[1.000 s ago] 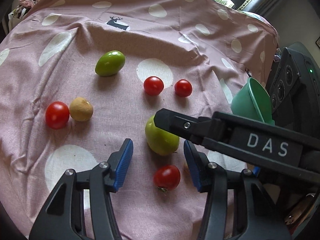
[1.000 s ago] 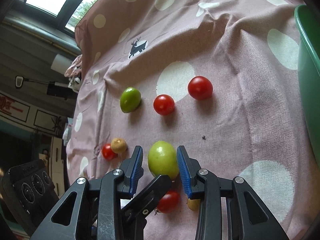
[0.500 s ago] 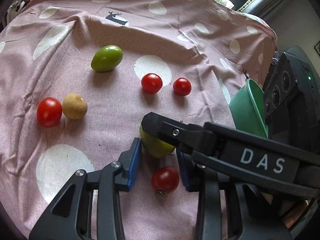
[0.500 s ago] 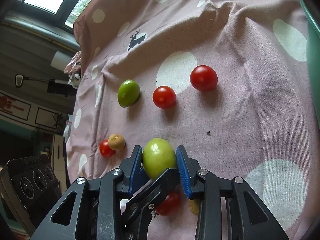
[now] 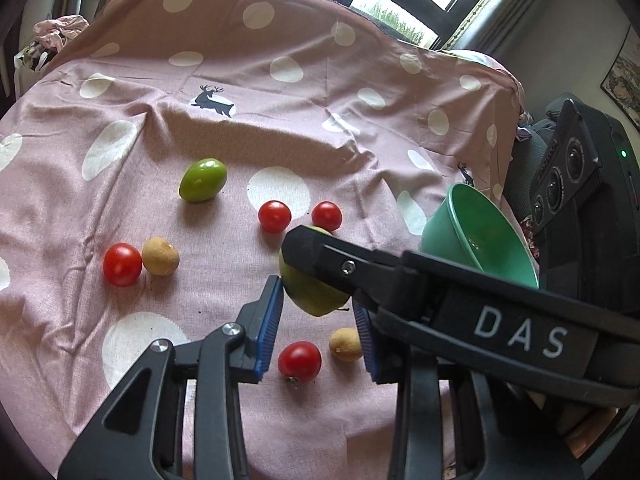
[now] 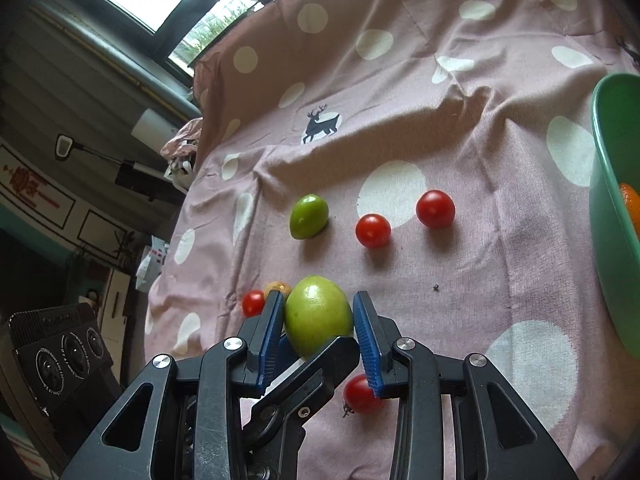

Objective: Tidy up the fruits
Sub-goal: 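Lift the light green fruit with the right gripper and carry it over the bowl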

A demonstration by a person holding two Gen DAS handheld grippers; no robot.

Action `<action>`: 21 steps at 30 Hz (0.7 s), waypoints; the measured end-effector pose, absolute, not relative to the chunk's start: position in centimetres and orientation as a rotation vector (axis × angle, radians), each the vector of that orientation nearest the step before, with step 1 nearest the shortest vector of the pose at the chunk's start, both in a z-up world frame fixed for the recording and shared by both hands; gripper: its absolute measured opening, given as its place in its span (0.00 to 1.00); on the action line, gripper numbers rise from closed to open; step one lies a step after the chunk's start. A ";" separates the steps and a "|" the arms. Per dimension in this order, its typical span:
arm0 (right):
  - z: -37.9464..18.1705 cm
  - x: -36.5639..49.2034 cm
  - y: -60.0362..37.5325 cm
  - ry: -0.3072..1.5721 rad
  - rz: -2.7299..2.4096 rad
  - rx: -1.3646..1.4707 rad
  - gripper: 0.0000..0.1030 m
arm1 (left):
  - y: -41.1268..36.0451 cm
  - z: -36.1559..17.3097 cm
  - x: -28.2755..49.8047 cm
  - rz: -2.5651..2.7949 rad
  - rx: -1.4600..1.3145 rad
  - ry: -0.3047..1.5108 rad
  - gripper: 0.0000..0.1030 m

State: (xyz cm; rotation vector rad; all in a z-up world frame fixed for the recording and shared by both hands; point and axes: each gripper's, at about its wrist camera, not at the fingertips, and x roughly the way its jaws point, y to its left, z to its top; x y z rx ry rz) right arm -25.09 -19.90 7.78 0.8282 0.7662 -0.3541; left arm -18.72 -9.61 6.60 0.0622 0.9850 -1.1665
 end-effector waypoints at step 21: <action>14.3 -30.8 -20.5 0.553 -0.455 0.727 0.37 | -11.8 12.2 -24.0 -1.335 0.057 0.778 0.34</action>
